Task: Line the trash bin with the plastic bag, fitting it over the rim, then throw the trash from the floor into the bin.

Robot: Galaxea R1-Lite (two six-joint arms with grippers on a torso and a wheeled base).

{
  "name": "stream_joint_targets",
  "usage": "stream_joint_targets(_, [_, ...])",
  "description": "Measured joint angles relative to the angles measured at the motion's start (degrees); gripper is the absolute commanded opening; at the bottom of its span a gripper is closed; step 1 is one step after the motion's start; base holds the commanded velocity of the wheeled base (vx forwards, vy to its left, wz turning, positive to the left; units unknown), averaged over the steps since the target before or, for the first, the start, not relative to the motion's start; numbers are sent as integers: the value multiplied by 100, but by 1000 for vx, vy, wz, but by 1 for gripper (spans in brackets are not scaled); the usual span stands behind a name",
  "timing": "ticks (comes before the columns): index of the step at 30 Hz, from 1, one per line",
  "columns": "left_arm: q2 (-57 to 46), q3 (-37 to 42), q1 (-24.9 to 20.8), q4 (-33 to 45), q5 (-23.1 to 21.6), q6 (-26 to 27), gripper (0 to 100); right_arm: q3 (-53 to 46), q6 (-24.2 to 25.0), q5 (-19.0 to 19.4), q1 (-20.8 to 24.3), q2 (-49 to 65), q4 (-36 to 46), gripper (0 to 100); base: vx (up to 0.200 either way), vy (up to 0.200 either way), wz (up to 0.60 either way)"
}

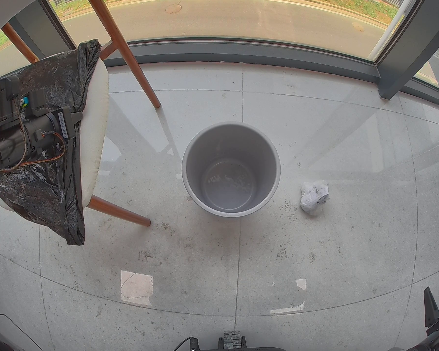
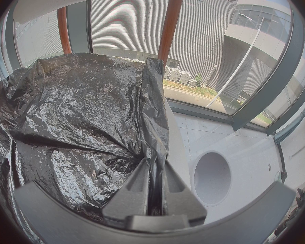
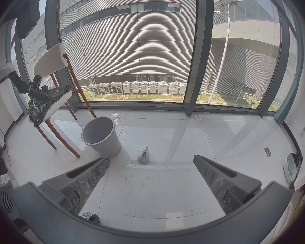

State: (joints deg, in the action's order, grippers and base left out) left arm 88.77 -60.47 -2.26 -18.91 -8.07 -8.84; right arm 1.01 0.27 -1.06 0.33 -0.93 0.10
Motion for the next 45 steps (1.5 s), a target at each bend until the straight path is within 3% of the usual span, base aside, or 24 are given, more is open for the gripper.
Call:
stream_joint_targets(4, [-44,-1,185,35,-325,-216,0,0,9,0,0,0,-2,100,0,0,0])
stream_joint_targets(10, [-344,7,446,17,-1000,-1068,0,-2,39,0,0,0,-10,100,0,0,0])
stream_joint_targets(15, [-677,173,635,-525,-1456,-2589,0,-2,55,0,0,0,-10,100,0,0,0])
stream_joint_targets(20, [-903,339,806,-1601,-1822,-4212,0,0,66,0,0,0,-7,100,0,0,0])
stream_joint_targets(28, [-1273,959,1019,-3085,-3143,-6556,0,0,68,6,-2,0,-5,100,0,0,0])
stream_joint_targets(31, [-1457,1331,1039,-3374,-3476,-6893,0,0,68,11,-2,0,-5,100,0,0,0])
stream_joint_targets(38, [-1849,1920,1011,-3675,-4724,-6980,0,4,101,52,-9,0,-124,100,0,0,0])
stream_joint_targets(45, [-2066,2280,963,-3721,-4899,-6523,0,645,642,245,215,-413,-338,100,0,0,0])
